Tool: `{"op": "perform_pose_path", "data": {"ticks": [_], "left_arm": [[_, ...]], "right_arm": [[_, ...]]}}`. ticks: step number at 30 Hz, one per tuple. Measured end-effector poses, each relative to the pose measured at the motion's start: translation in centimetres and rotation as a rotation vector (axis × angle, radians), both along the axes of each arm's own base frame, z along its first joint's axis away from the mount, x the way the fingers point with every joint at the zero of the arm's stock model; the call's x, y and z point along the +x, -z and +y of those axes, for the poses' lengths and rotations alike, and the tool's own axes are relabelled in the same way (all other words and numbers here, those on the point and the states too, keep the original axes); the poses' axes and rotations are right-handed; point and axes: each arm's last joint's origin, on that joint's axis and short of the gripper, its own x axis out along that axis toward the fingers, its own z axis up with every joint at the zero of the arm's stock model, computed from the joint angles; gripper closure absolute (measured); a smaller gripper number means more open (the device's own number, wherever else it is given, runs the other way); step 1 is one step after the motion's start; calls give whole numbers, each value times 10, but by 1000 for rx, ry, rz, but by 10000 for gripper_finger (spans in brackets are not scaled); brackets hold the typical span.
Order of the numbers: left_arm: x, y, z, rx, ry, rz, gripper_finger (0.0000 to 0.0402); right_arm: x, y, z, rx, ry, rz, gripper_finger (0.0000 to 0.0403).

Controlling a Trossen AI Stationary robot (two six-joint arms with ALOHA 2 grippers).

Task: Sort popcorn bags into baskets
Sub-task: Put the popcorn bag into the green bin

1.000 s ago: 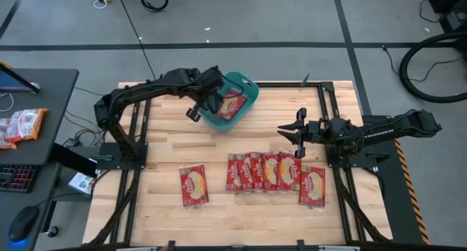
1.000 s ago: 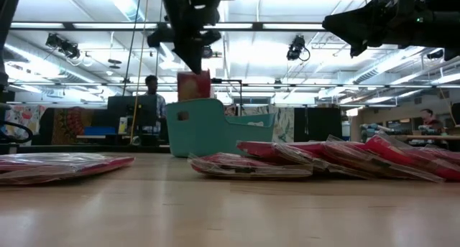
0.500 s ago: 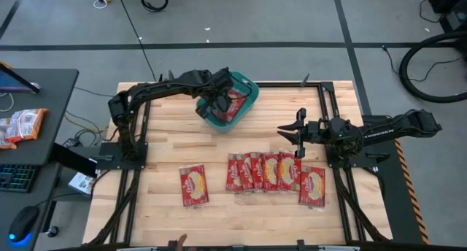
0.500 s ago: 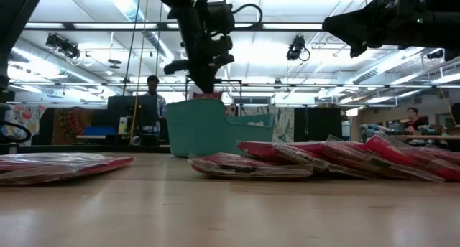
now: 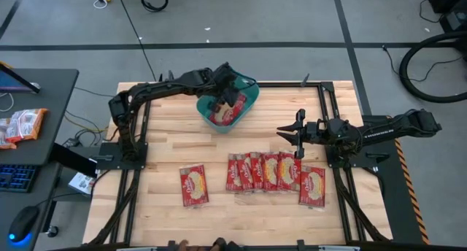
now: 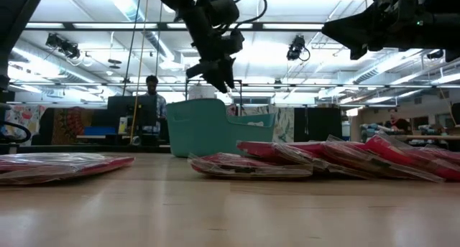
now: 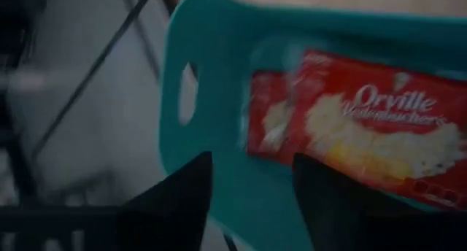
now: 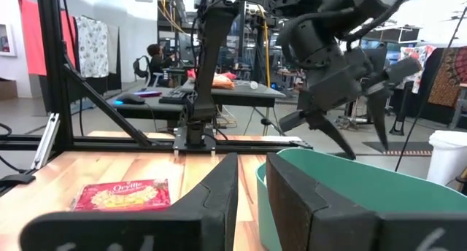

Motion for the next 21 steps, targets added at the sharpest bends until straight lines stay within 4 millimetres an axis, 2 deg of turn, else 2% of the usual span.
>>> {"op": "perform_pose_path", "data": {"ticks": [4, 10, 17, 21], "left_arm": [[3, -7, -26, -57, -103, -30, 190], [9, -9, -94, -241, -78, -18, 214], [8, 2, -174, -539, -141, 26, 228], [2, 11, -214, -631, -244, 34, 228]], "right_arm": [[0, 0, 0, -3, 1, -1, 325], [0, -2, 0, -25, 7, -14, 325], [0, -2, 0, -27, 7, -16, 325], [0, -2, 0, -27, 7, -16, 325]]}}
